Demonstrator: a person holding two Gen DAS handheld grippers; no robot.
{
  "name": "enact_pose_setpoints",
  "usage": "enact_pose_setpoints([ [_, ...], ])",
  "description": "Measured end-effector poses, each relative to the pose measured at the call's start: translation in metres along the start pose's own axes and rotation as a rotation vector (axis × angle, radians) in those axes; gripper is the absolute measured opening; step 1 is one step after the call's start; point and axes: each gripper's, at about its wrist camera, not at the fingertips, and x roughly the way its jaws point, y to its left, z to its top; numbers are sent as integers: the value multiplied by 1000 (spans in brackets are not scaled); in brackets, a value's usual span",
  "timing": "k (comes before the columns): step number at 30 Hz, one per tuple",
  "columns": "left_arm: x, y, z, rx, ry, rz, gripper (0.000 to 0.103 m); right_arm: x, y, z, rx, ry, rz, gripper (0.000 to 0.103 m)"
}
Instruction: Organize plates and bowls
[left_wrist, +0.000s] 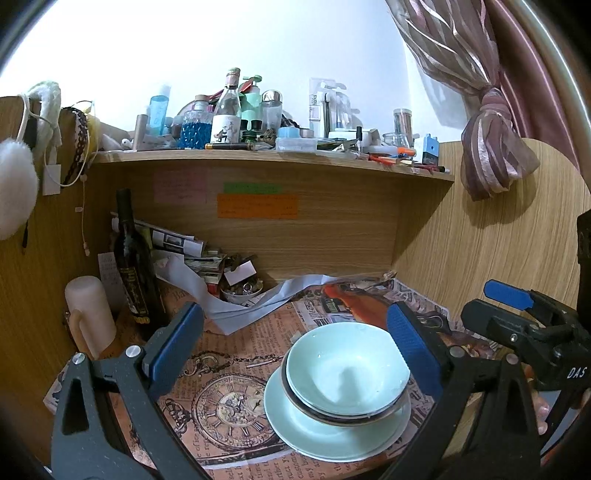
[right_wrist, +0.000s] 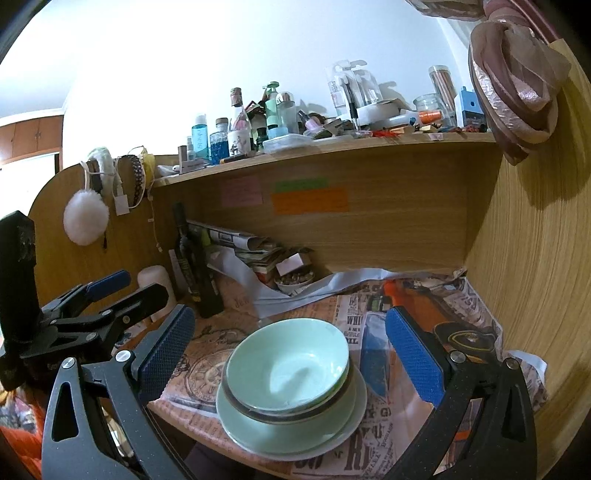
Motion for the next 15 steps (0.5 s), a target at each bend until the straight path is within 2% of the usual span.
enact_pose_setpoints([
  [15, 8, 0, -1, 7, 15, -10, 101, 4, -1, -1, 0, 6, 4, 103],
])
